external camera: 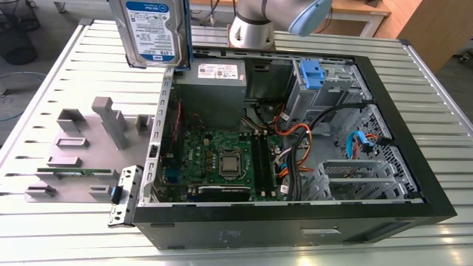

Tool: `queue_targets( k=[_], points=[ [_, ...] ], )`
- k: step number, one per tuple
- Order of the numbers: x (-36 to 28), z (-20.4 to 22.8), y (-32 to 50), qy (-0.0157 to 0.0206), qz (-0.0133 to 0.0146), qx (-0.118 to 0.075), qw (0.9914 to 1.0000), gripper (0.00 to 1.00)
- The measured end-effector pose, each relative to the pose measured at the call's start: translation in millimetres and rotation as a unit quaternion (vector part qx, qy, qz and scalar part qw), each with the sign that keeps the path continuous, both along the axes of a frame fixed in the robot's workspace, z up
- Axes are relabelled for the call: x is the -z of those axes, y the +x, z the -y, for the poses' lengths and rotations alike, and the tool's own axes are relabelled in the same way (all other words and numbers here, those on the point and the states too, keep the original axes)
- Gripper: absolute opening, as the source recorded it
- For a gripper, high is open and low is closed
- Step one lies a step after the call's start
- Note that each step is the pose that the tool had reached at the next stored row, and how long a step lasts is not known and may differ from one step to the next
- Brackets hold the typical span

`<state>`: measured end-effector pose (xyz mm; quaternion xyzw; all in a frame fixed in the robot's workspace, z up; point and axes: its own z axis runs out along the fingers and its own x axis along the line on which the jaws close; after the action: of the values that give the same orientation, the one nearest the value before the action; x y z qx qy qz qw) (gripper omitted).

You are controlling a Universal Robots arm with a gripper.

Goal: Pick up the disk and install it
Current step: 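Pick up the disk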

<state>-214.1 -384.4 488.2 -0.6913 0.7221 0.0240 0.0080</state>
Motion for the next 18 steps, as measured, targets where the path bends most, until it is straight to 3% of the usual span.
queue_targets(
  k=[18],
  points=[
    [0.0,0.0,42.3,0.0,0.0,0.0,1.0,0.35]
  ],
)
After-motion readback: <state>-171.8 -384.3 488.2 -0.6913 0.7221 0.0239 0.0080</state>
